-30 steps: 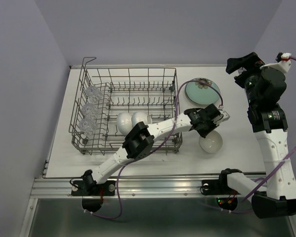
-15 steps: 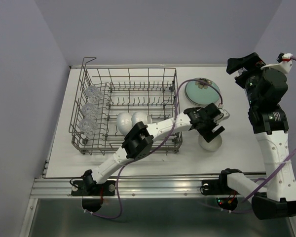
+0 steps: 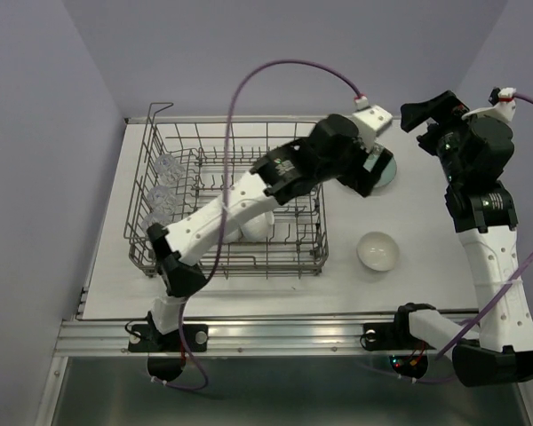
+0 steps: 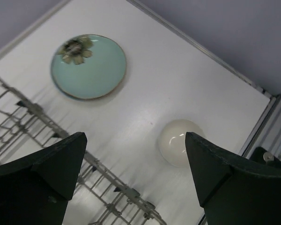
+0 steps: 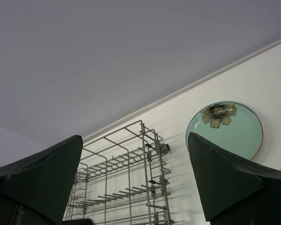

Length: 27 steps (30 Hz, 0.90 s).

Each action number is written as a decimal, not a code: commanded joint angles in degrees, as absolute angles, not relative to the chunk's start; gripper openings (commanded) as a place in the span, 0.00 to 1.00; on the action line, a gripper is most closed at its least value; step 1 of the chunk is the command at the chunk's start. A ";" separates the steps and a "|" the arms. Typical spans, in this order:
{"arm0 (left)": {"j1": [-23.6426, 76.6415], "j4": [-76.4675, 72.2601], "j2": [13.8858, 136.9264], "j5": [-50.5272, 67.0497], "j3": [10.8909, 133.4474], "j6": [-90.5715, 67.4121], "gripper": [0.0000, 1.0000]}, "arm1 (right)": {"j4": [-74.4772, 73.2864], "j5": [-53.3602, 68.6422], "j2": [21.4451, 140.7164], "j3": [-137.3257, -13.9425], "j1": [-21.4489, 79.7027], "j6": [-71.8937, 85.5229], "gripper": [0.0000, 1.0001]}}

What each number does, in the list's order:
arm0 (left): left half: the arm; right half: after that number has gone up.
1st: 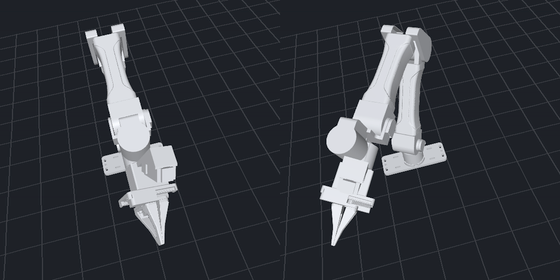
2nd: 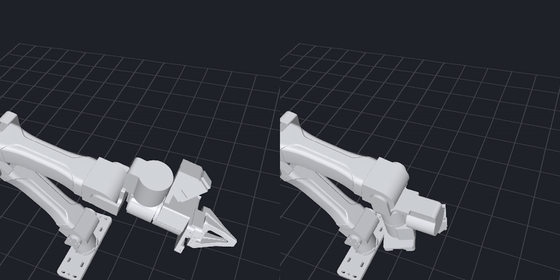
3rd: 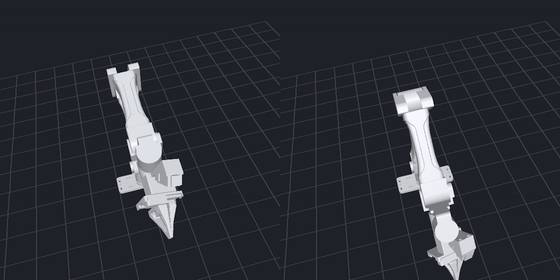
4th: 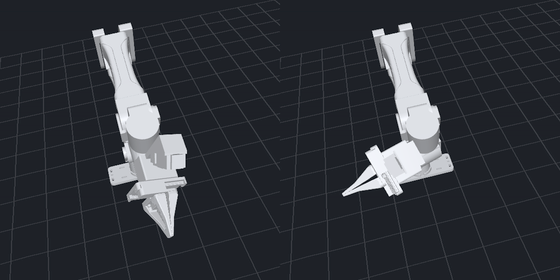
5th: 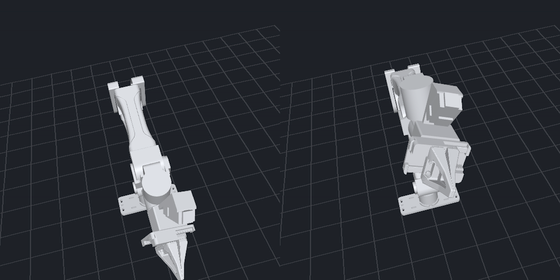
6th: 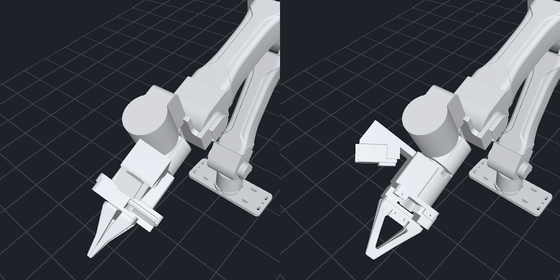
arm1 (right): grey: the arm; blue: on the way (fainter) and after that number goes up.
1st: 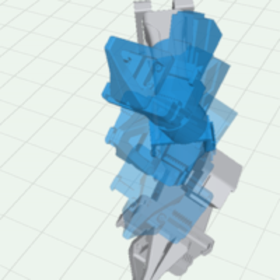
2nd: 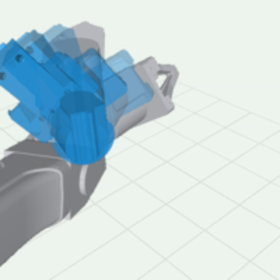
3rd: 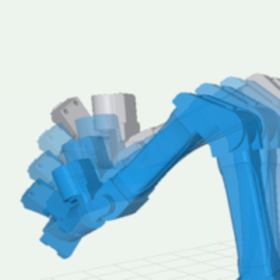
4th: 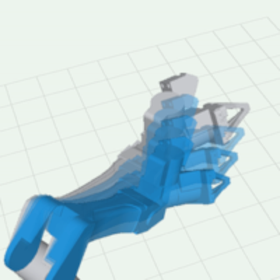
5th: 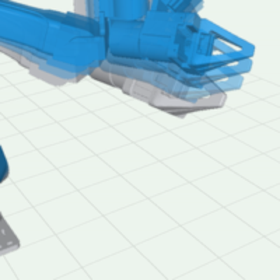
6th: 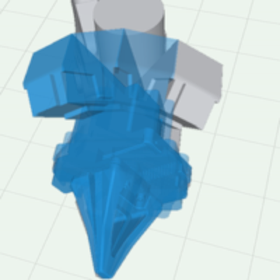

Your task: Unload the mixed dishes from the dish rack

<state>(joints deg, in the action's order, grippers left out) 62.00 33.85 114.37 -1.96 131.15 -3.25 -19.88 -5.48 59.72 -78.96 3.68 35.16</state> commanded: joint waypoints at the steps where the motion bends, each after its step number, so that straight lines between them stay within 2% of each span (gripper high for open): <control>1: 55.56 35.94 105.06 -12.12 123.59 -9.74 0.99 | -21.00 3.33 61.34 -83.05 3.60 31.73 1.00; 6: 43.10 41.30 93.38 -21.86 112.96 -18.61 0.99 | -23.73 11.59 65.65 -85.07 4.13 28.92 1.00; 10: 35.52 40.87 83.86 -26.01 102.43 -21.61 0.99 | -24.95 10.46 68.46 -84.90 8.95 26.82 1.00; 15: 19.82 42.45 74.03 -29.08 93.44 -24.96 0.99 | -28.56 -2.87 75.04 -86.57 28.35 22.41 1.00; 20: 5.31 39.30 68.65 -22.86 85.71 -22.42 0.99 | -29.18 -10.27 80.23 -85.78 38.92 23.03 1.00; 22: 1.43 38.50 68.12 -22.33 85.08 -20.84 0.99 | -29.18 -12.39 83.21 -85.87 43.74 23.55 1.00; 27: -4.12 34.73 69.96 -17.95 82.28 -16.53 0.99 | -29.18 -18.18 87.71 -85.61 48.69 25.83 1.00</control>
